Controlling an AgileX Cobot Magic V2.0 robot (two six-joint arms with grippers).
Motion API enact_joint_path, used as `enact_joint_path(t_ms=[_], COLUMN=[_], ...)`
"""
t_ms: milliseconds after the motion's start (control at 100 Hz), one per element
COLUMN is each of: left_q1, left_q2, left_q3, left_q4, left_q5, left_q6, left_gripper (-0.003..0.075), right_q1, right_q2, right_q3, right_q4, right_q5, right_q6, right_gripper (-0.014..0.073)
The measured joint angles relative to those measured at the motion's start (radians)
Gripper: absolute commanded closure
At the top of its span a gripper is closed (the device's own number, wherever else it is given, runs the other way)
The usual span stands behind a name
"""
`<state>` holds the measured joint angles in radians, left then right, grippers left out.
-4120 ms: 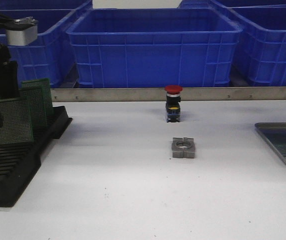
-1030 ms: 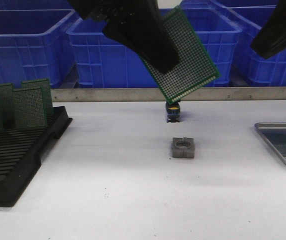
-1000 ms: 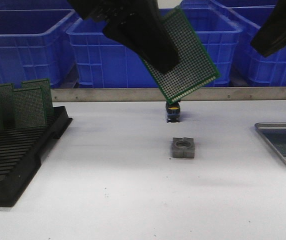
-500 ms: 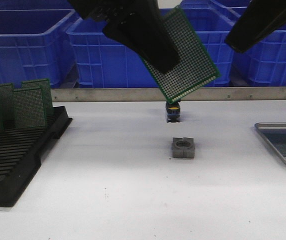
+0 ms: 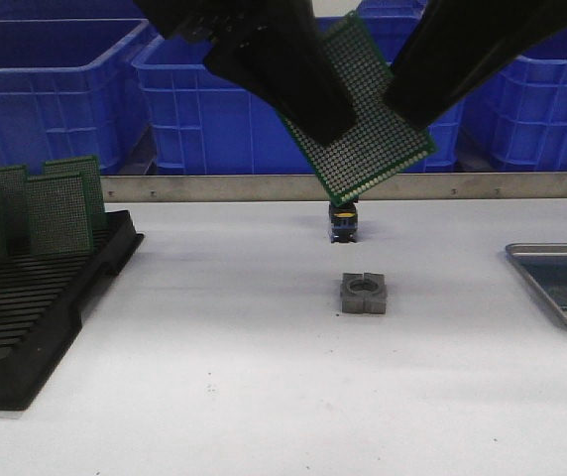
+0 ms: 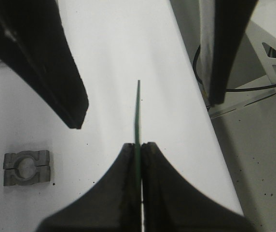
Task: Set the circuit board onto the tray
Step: 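Move the right gripper to the board and grasp its free edge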
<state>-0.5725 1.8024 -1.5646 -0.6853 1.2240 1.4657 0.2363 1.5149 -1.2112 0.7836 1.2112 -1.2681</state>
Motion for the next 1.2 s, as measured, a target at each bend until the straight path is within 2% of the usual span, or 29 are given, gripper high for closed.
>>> enact_joint_path(t_ms=[250, 310, 380, 620, 810, 1080, 1150, 1200], left_q1=[0.000, 0.000, 0.000, 0.000, 0.000, 0.000, 0.000, 0.000], left_q2=[0.000, 0.000, 0.000, 0.000, 0.002, 0.006, 0.006, 0.006], left_q3=[0.000, 0.000, 0.000, 0.000, 0.000, 0.000, 0.000, 0.000], left_q4=[0.000, 0.000, 0.000, 0.000, -0.002, -0.008, -0.008, -0.008], left_q5=[0.000, 0.000, 0.000, 0.000, -0.002, 0.000, 0.000, 0.000], left_q6=[0.000, 0.000, 0.000, 0.000, -0.014, -0.027, -0.027, -0.027], left_gripper=[0.0738, 0.0738, 0.0738, 0.0738, 0.0738, 0.0726, 0.0668, 0.0588], right_q1=[0.001, 0.001, 0.001, 0.001, 0.001, 0.001, 0.001, 0.001], right_q2=[0.045, 0.053, 0.059, 0.059, 0.059, 0.059, 0.059, 0.059], right_q3=[0.000, 0.000, 0.000, 0.000, 0.000, 0.002, 0.002, 0.002], right_q4=[0.002, 0.006, 0.010, 0.038, 0.043, 0.037, 0.037, 0.037], right_q5=[0.000, 0.000, 0.000, 0.000, -0.002, -0.002, -0.002, -0.002], right_q6=[0.000, 0.000, 0.000, 0.000, -0.015, -0.026, -0.026, -0.026], right_gripper=[0.0057, 0.0082, 0.0153, 0.0486, 0.0662, 0.0661, 0.0661, 0.0661])
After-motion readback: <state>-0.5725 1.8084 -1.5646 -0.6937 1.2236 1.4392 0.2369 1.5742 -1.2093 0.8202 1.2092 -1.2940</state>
